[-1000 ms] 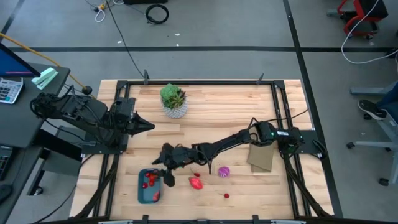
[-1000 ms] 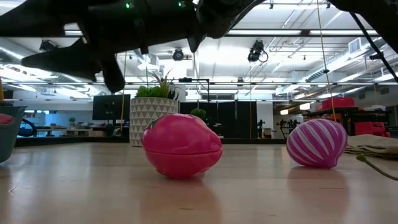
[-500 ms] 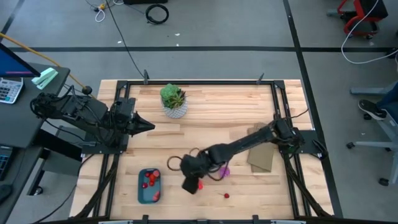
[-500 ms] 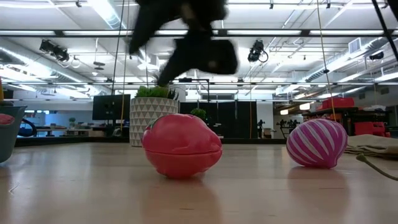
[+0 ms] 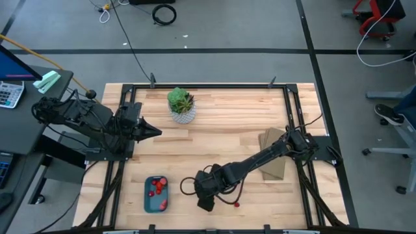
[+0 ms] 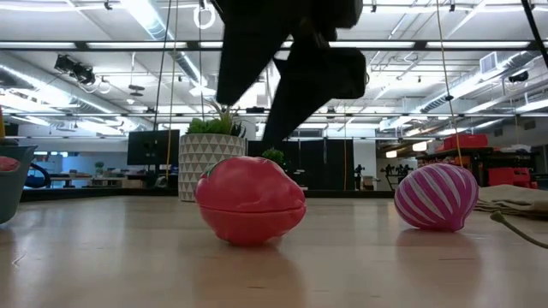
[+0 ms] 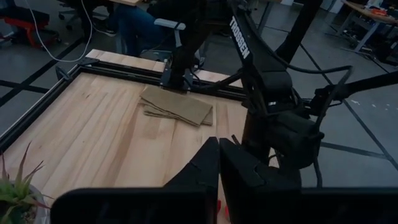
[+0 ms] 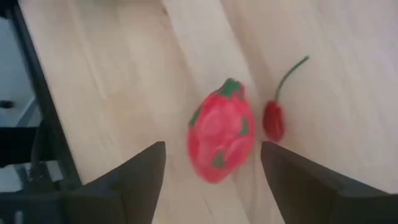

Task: Pick and placing Produce into tupperware
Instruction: Put the dragonfruit into the bin, then put the left red cherry into the bin

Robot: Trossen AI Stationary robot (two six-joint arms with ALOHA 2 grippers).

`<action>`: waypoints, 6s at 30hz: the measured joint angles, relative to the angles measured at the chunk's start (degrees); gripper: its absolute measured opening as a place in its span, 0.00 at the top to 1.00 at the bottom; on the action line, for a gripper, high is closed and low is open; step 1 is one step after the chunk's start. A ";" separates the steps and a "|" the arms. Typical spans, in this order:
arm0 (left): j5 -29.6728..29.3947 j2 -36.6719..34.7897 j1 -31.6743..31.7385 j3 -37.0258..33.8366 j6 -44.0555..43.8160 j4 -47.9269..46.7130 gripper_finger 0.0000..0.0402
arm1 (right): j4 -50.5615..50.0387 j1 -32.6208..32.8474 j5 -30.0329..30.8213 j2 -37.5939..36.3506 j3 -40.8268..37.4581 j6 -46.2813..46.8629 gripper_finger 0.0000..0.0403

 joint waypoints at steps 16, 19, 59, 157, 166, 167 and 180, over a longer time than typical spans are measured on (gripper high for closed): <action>-0.01 0.00 0.00 -0.02 -0.18 -0.19 0.97 | 2.90 -1.16 -0.10 2.00 0.00 0.05 0.31; 0.01 -0.02 0.00 0.00 -0.15 -0.28 0.96 | 3.24 -1.16 0.00 3.10 0.00 0.24 0.31; -0.01 0.05 0.00 0.00 1.23 -1.73 0.96 | 9.03 -1.90 -1.67 5.03 0.67 6.25 0.43; 4.52 36.72 -31.53 -29.22 -80.74 16.59 0.99 | 42.38 -10.22 -14.29 6.85 0.88 -17.90 0.42; 4.68 35.15 -25.68 -29.22 -70.96 16.48 0.98 | 35.10 -8.18 -13.24 6.71 0.87 -19.82 0.39; 4.69 34.72 -25.10 -29.22 -69.81 16.52 0.98 | 34.45 -7.89 -12.54 6.76 0.85 -20.40 0.39; 5.08 29.33 -20.99 -29.18 -61.58 16.27 0.97 | 28.43 -9.57 -9.44 6.78 0.84 -21.84 0.29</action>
